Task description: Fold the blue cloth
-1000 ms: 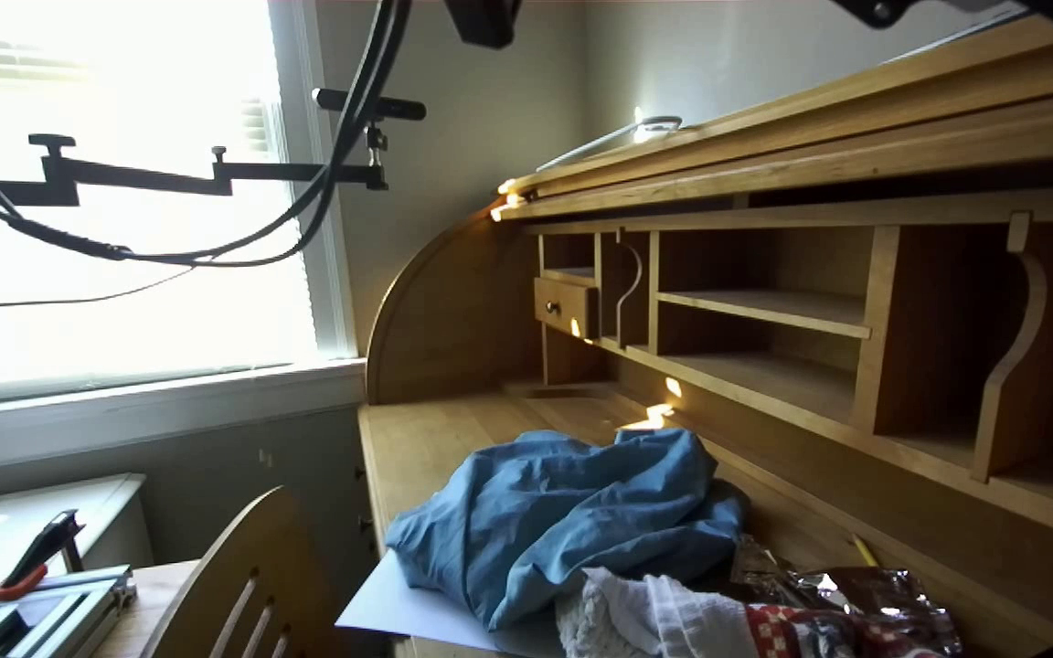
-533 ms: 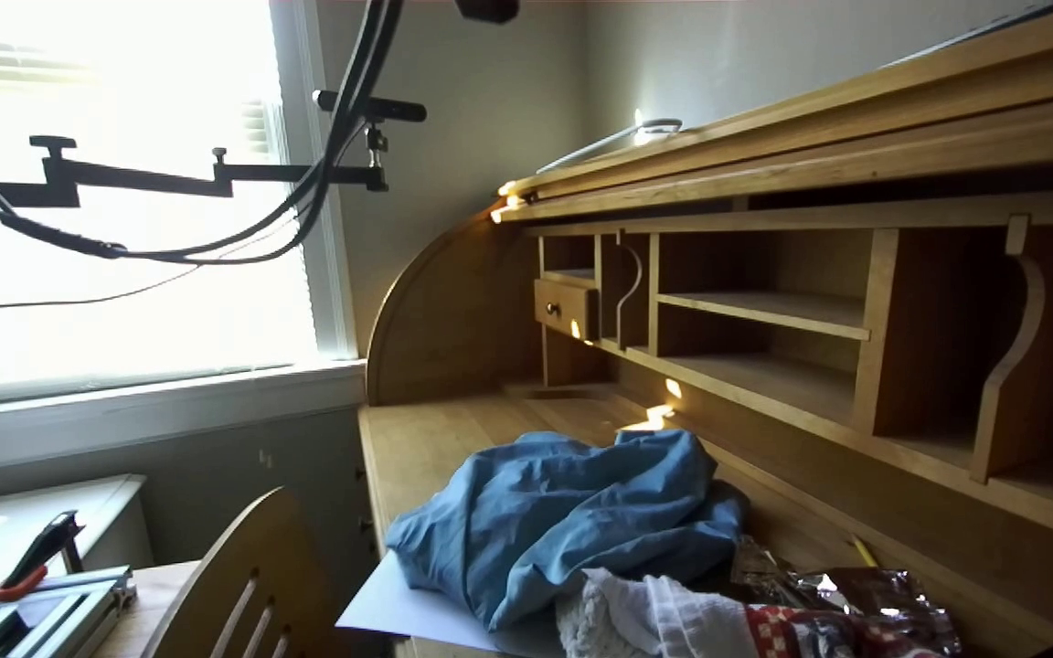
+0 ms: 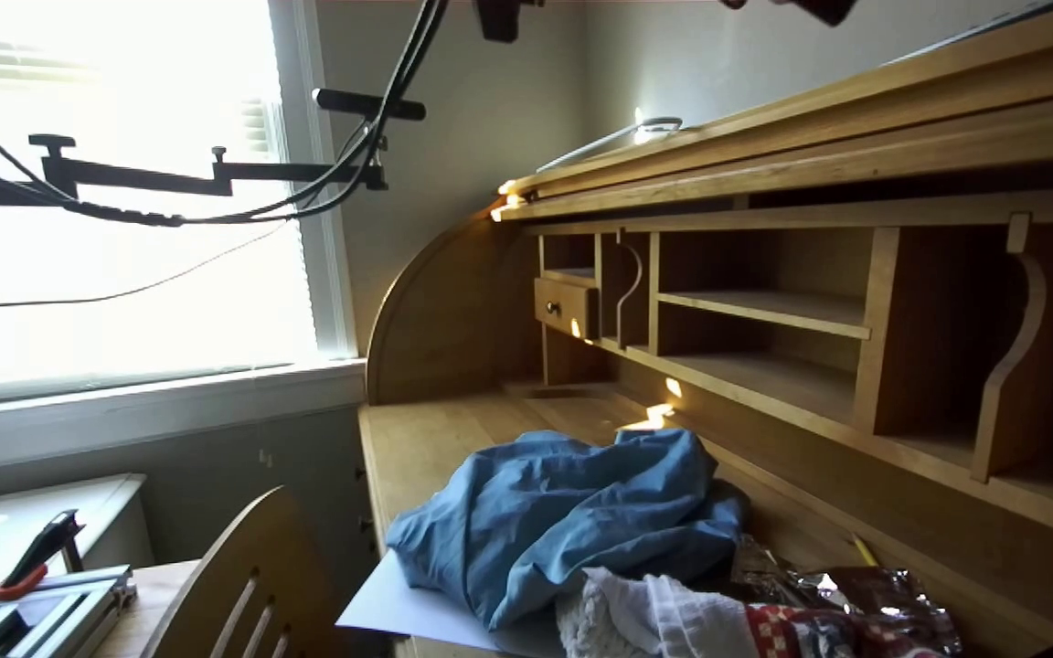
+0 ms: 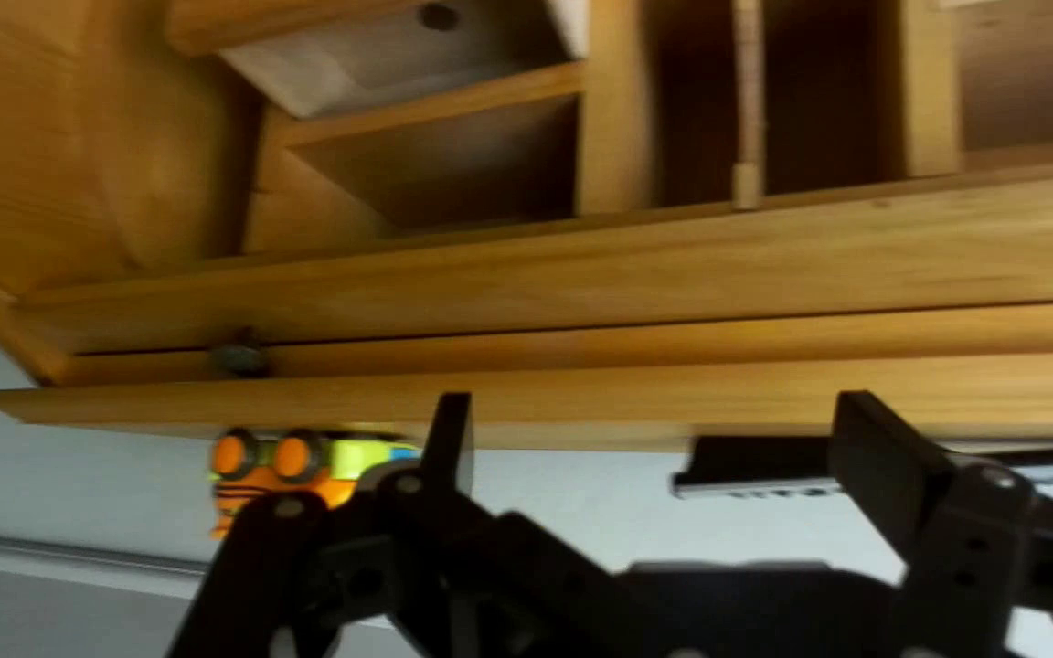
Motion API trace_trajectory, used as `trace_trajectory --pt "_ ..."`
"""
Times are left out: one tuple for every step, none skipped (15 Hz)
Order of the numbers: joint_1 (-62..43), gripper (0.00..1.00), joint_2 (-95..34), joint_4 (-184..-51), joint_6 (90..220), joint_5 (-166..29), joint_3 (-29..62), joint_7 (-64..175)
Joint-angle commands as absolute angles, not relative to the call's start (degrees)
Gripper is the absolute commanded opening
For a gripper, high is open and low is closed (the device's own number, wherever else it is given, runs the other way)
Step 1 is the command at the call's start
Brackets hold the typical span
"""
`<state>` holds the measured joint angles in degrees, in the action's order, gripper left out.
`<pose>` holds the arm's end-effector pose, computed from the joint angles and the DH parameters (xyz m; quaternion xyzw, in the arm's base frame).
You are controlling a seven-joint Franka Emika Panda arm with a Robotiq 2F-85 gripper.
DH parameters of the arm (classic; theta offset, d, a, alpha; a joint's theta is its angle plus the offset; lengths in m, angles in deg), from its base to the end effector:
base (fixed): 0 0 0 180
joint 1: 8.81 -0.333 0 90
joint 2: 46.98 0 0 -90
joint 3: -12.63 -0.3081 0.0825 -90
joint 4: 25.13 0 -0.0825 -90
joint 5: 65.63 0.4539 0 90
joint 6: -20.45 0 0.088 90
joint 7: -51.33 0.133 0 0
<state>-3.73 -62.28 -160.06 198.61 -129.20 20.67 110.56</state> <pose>0.5717 -0.0584 0.4658 0.8650 -0.0807 0.4902 0.0704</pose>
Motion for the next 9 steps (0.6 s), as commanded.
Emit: trace_trajectory --pt "-11.0 1.0 -62.0 -162.6 205.6 -123.4 22.0 106.8" --pt "-13.7 1.0 -61.7 -163.6 207.3 -122.5 22.8 105.8" --pt "-16.2 1.0 -61.5 -164.6 209.3 -122.2 23.8 105.2" --pt "-13.9 1.0 -61.4 -167.4 211.8 -115.3 19.6 98.5" --pt "-22.7 1.0 -60.9 -167.8 211.4 -120.5 26.8 102.0" --pt "-25.6 1.0 -60.7 -169.4 212.5 -120.4 28.4 100.9" --pt "-30.1 1.0 -60.5 -171.0 212.5 -121.2 31.4 101.0" --pt "-34.9 1.0 -60.4 -172.6 212.9 -121.8 35.0 100.7" --pt "-39.4 1.0 -60.5 -174.1 213.9 -122.5 38.6 100.6"
